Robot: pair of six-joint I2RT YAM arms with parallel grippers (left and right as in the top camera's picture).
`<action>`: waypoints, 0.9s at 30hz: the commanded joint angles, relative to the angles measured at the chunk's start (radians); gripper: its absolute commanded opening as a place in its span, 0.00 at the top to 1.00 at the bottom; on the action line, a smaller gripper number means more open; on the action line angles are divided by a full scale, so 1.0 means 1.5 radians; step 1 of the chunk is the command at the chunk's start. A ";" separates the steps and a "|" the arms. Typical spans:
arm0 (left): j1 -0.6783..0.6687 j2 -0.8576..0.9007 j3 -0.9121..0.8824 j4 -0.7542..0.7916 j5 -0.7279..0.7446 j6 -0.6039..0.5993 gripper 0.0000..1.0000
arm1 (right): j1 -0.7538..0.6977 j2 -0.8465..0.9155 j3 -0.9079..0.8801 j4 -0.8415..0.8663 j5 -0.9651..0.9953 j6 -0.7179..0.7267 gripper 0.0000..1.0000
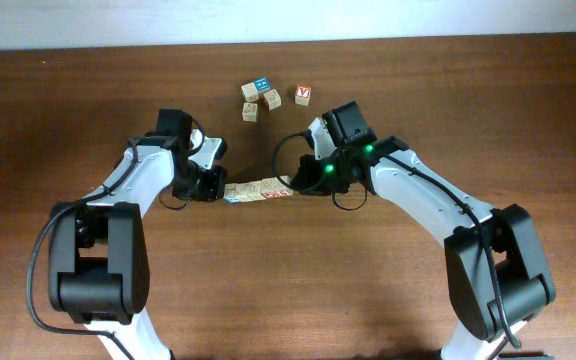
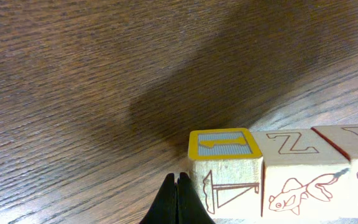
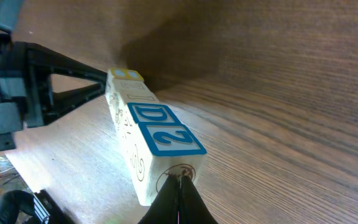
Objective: Rotate 5 blocks
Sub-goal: 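Raise the right gripper's end, tilting the row up around the left end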
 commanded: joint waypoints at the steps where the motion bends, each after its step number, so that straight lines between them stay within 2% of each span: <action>1: -0.012 0.005 0.011 0.000 0.066 0.008 1.00 | 0.030 -0.015 0.022 0.002 -0.022 -0.012 0.96; 27: -0.014 0.005 0.011 -0.001 0.081 0.008 1.00 | 0.044 -0.015 0.031 0.021 -0.022 -0.011 0.96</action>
